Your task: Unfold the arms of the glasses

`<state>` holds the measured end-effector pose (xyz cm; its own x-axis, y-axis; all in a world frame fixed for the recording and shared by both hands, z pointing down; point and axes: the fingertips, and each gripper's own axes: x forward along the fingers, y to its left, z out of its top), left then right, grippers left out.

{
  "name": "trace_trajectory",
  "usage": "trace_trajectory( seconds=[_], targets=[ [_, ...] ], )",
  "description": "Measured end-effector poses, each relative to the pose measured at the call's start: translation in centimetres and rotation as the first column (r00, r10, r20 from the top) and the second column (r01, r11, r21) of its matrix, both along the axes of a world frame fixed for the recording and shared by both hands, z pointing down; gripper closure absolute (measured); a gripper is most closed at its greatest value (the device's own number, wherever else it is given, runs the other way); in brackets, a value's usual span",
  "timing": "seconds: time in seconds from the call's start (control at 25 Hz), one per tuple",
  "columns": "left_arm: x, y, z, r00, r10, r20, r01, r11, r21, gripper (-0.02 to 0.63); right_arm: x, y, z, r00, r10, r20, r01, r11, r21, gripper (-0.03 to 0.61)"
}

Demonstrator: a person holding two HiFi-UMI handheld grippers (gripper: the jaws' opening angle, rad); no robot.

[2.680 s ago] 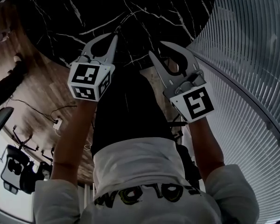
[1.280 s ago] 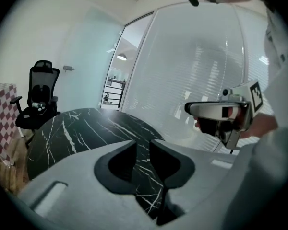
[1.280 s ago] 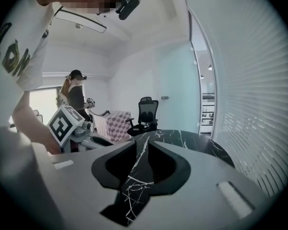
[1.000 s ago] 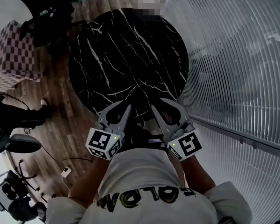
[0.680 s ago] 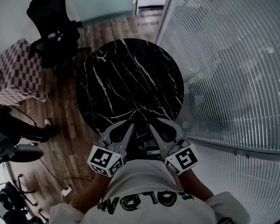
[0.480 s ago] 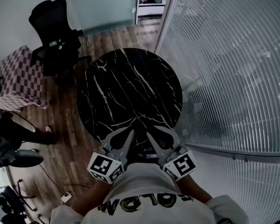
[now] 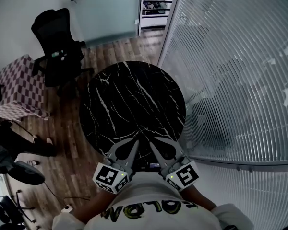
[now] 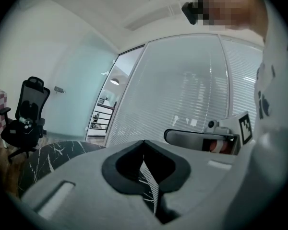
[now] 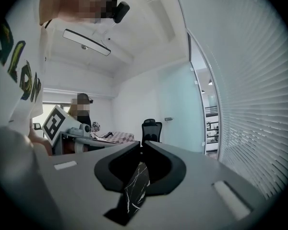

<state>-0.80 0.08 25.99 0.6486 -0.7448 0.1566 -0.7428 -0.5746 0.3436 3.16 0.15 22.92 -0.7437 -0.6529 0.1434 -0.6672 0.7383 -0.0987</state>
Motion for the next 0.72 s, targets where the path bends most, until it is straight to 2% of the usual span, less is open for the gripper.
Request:
trace_trajectory(
  seconds=[0.72],
  targets=[
    [-0.04,0.11,0.22,1.000,0.012,0.006,-0.012,1.000,-0.014,0.609,-0.18,0.14,0.25,1.000,0.004,-0.011,-0.004,1.000,-0.019,0.554]
  ],
)
